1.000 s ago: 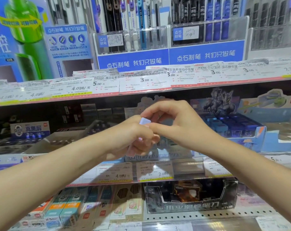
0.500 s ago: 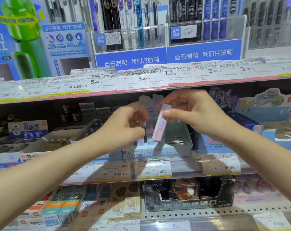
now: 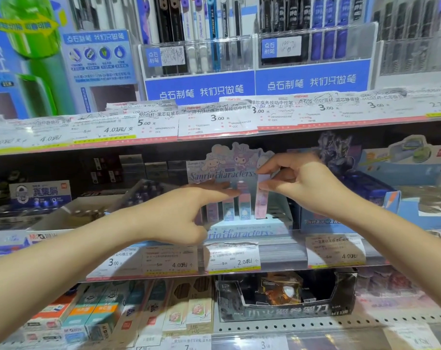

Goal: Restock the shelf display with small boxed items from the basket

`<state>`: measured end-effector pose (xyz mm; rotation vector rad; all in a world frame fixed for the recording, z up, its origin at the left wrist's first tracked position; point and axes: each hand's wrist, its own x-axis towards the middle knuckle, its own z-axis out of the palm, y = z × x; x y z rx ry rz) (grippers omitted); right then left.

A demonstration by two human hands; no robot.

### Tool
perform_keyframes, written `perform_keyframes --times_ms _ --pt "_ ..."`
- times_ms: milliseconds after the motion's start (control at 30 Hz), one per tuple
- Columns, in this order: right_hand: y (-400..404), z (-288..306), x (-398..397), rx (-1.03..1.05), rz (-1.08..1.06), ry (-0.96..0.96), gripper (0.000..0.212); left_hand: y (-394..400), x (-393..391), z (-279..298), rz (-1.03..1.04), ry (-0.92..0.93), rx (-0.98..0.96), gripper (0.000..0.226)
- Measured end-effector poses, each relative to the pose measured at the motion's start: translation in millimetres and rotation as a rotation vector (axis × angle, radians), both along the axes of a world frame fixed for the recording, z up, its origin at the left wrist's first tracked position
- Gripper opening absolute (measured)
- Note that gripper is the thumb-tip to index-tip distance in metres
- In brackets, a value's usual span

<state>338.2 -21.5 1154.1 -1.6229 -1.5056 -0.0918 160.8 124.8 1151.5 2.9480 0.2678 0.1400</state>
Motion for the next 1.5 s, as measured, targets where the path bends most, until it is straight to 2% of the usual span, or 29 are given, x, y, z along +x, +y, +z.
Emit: perform_keyframes --times_ms 333,533,700,833,933,1067,1200,1400,1500 --pt "0 -2 4 -0.045 0.013 -0.041 0.014 -2 1 11 0.027 0.059 -0.041 0.079" --pt "1 -12 6 -0.024 -0.027 -0.05 0.031 3 2 9 0.027 0.069 -0.045 0.081" --pt "-1 -17 8 0.008 0.004 -0.029 0.028 1 1 11 0.002 0.062 -0.052 0.079" --pt "0 -17 11 0.004 0.044 -0.008 0.011 -3 -1 14 -0.007 0.062 -0.059 0.083" --pt "-2 -15 10 -0.006 0.063 -0.022 0.031 -3 0 15 0.01 0.079 -0.062 0.084" --pt "-1 -15 13 -0.033 0.049 -0.069 0.045 -2 1 17 0.034 0.111 -0.046 0.082" --pt "1 -16 13 -0.056 0.059 -0.15 0.045 -4 1 18 0.042 0.112 -0.028 0.082" --pt "0 -12 13 -0.115 0.048 -0.142 0.043 6 4 12 0.004 0.088 -0.03 0.076" --pt "-2 -11 12 -0.102 0.022 -0.088 0.045 7 5 6 0.026 -0.004 -0.051 0.069"
